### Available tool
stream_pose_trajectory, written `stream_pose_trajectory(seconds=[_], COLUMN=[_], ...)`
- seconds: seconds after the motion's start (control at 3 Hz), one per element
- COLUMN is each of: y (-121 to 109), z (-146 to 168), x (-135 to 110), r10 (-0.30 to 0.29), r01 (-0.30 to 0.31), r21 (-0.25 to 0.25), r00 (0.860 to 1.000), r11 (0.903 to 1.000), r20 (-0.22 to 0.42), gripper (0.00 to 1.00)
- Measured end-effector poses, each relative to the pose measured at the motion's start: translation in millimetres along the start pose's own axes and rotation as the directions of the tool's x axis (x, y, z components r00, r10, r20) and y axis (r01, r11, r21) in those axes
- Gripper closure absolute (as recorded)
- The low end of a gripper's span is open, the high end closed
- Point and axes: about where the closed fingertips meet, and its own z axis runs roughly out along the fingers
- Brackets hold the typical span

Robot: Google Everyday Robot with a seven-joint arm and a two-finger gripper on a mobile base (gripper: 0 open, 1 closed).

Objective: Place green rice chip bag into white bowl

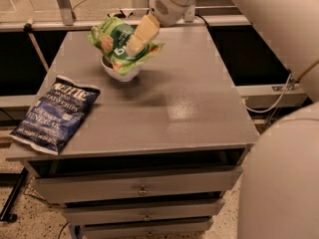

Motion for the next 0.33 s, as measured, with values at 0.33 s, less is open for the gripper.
stream_pose_trajectory(seconds=[0.33], y=[-13.2], z=[-5.2], x=[46.8], r10=[0.106], r01=[-0.106], r21=[0.0], r00=[0.993], r11=[0.9943], r20=[0.043], gripper=[0.0])
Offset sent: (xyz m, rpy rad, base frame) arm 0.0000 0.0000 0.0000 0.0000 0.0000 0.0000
